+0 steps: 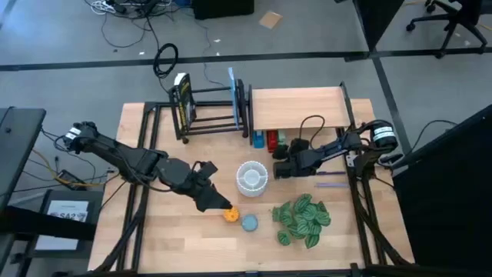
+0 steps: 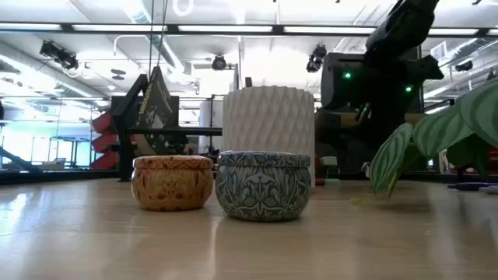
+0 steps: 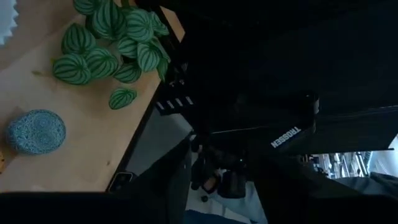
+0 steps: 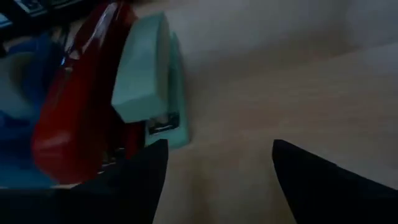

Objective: Stock shelves
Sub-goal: Remove the green stapler from under the shelf

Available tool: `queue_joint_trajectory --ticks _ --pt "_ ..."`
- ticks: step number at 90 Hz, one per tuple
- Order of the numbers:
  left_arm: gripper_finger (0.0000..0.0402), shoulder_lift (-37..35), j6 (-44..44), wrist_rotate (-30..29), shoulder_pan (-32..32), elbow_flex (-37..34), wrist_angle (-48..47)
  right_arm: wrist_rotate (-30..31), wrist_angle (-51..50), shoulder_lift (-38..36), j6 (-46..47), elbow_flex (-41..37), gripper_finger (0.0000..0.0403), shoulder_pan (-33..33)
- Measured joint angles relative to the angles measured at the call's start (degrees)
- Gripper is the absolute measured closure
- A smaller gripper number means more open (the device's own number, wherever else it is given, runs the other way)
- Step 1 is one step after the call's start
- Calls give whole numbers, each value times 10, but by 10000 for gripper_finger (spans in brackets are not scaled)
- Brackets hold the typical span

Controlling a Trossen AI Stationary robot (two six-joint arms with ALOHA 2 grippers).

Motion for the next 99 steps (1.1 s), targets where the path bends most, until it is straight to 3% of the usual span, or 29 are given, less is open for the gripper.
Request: queue_joint_trajectory --ticks 14,29,38,49,57,72,99 --pt "261 0 4 -5 0 0 0 -5 -5 -37 -30 -9 146 1" --pt "261 0 37 -30 0 0 0 -8 38 -100 -201 -47 147 11" --pt "261 0 64 -44 0 0 0 -54 174 -139 -360 -104 150 3" --pt "261 0 99 -57 0 0 -1 -140 411 -172 -515 -195 154 -39" --pt "261 0 111 -62 0 0 0 -148 477 -192 -517 -240 158 -71" --pt "261 0 124 -64 0 0 2 -99 493 -223 -488 -271 158 -94" --pt "261 0 153 -69 0 0 1 -92 573 -168 -626 -248 158 -90"
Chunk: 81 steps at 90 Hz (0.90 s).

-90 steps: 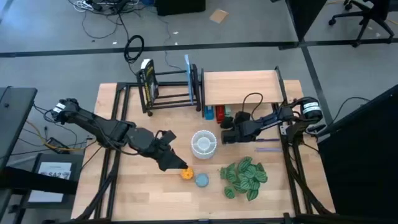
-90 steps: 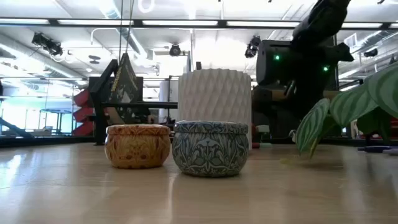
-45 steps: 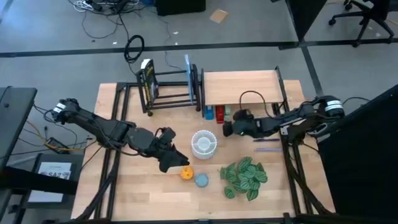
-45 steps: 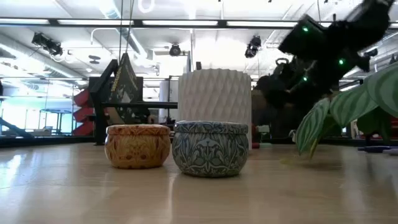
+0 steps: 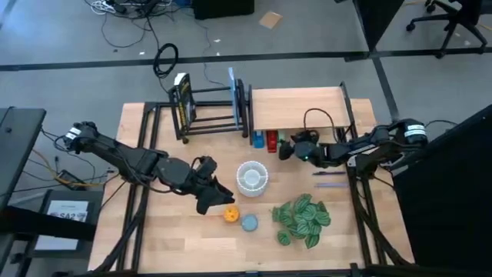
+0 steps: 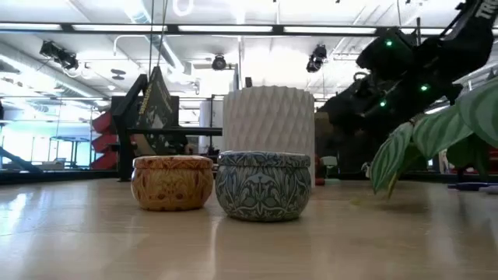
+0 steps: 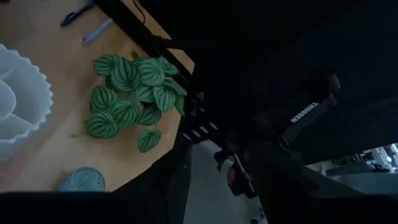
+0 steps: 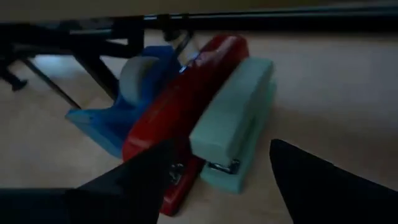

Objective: Stock shelves
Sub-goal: Remove the green stapler from under the shelf

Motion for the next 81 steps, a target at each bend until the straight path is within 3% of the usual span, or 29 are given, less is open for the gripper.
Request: queue_joint_trajectory --ticks 16,26,44,81 --pt "261 0 0 -1 0 0 -1 10 -2 63 -65 56 160 0" --pt "261 0 0 -1 0 0 -1 51 -49 94 -65 96 161 0" --pt "261 0 -4 -1 0 0 1 99 -184 107 -6 153 161 1" --pt "261 0 -3 -1 0 0 3 76 -336 107 170 156 163 0"
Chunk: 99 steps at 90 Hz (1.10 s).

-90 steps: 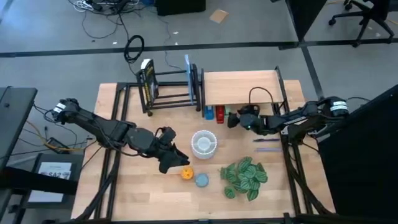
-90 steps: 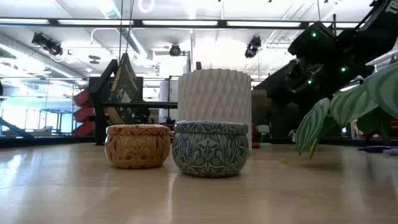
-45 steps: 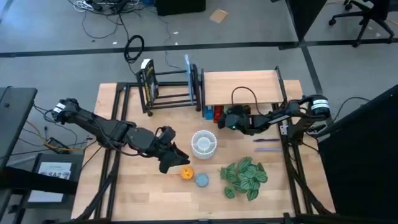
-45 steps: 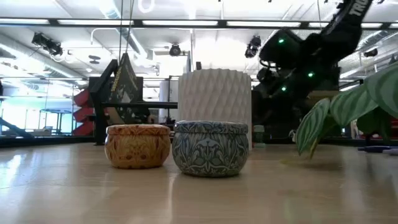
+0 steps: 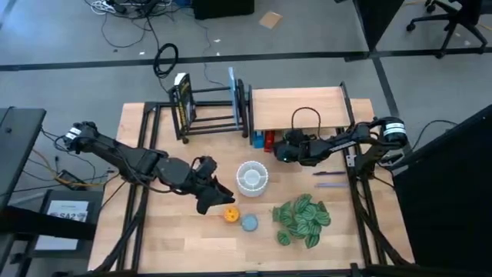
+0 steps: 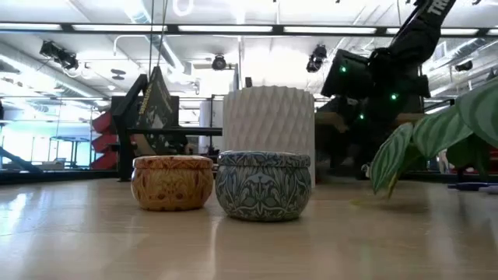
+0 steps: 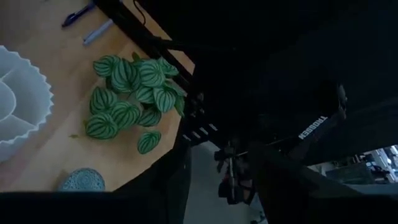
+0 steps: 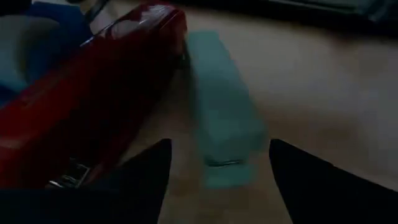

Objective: Stock shelves
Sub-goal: Remove the green stapler from under the shelf

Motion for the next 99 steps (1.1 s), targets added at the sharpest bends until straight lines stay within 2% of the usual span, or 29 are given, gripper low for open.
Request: queue_joint_trajectory --ticks 23,58,71,99 --pt "261 0 0 0 0 0 0 -10 1 -3 -62 0 171 -4" --pt "261 0 0 -7 0 0 0 -98 39 -10 -153 -3 181 -70" --pt "261 0 0 -10 0 0 3 -126 42 -10 -154 -3 215 -76" --pt "261 0 0 -12 0 0 10 -130 33 -10 -129 -3 325 -68"
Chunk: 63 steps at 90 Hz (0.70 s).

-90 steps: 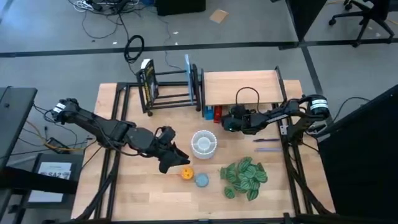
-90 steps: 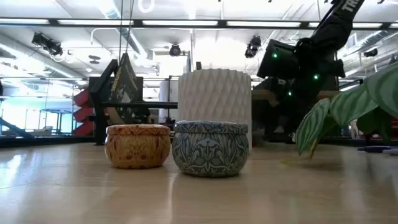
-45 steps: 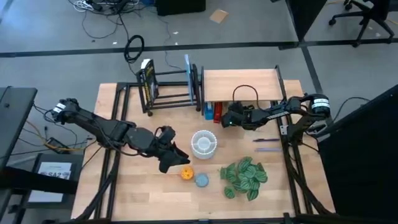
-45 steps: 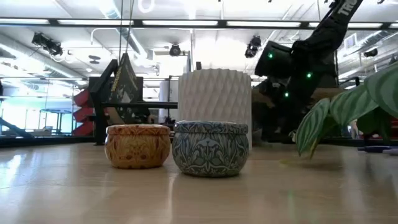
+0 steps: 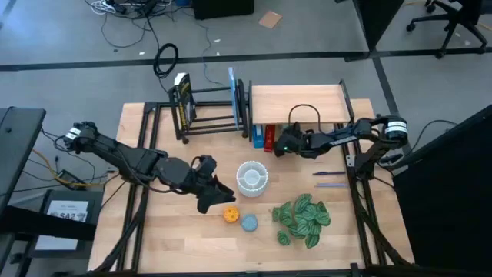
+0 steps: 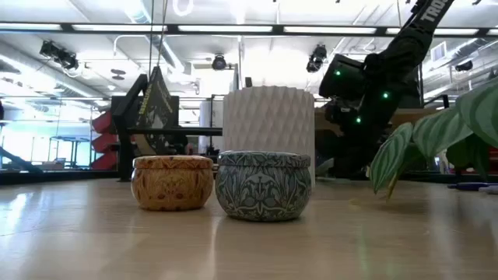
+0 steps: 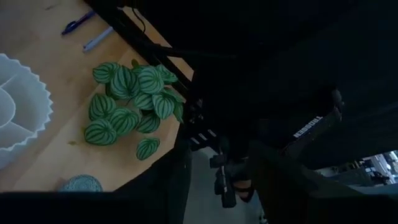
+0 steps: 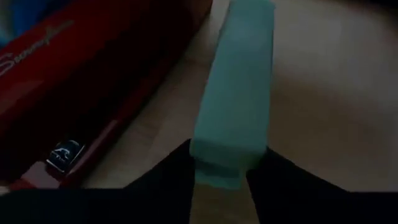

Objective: Stock shelves
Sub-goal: Remove the green stapler from under the shelf

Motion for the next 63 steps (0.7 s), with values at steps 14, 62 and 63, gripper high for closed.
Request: queue_joint_trajectory --ticks 14,62,63 --pt "261 0 0 -1 0 0 0 -15 -9 -1 29 0 390 27" --pt "261 0 2 -15 0 0 3 48 -83 -104 201 0 391 176" --pt "261 0 2 -16 0 0 3 49 -79 -104 195 0 389 175"
